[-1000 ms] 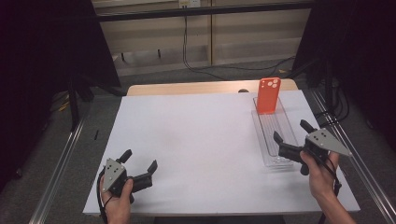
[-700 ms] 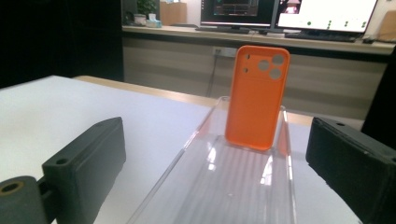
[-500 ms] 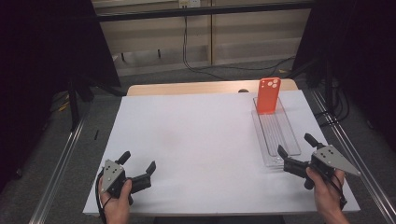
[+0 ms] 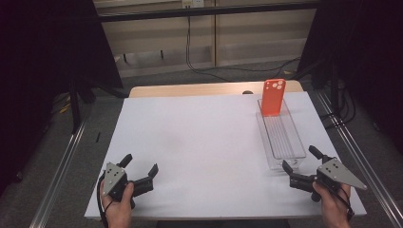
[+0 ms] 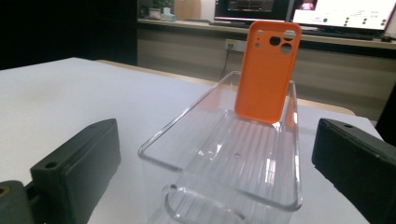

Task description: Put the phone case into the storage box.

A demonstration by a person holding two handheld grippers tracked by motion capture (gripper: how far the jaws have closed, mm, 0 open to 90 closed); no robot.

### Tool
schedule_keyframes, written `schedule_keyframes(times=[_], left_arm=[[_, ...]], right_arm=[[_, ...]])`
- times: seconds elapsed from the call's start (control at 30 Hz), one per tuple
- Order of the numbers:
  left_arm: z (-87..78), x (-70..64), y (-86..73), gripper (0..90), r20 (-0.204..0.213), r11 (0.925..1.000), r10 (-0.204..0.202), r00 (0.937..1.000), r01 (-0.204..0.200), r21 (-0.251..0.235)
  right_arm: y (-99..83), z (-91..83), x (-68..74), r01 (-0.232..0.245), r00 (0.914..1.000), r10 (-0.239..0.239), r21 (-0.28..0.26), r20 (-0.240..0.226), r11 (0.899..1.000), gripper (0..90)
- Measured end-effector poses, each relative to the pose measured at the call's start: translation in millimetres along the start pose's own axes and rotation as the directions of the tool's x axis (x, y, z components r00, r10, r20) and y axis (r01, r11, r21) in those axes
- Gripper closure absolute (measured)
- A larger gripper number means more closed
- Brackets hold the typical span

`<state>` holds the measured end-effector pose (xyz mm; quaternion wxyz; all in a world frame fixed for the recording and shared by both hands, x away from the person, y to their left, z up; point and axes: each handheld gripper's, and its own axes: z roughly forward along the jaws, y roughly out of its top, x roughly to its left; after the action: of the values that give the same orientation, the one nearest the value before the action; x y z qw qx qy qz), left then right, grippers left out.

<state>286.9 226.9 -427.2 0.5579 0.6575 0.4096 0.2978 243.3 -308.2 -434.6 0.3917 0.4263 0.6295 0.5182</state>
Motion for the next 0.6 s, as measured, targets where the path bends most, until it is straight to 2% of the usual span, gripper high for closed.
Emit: schedule_keyframes(times=[0.17,0.43,0.6], left_arm=[[0.4,-1.9,-0.3,1.6,0.013,1.0,0.007,0.9999,-0.007,0.006],[3.9,-5.5,0.4,1.5,0.044,0.9999,0.01,0.999,-0.01,0.008],[3.9,-6.1,1.2,1.5,0.042,1.0,0.006,0.9991,-0.006,-0.003]], right_arm=[[-3.8,-3.2,-1.0,0.007,0.9998,-0.007,-0.002,-0.016,1.0,0.0],[-5.4,-1.3,-3.9,-0.018,0.9998,0.018,-0.004,0.005,1.0,0.0],[-4.0,-1.0,-4.3,-0.02,0.9997,0.02,-0.008,0.011,1.0,0.0]])
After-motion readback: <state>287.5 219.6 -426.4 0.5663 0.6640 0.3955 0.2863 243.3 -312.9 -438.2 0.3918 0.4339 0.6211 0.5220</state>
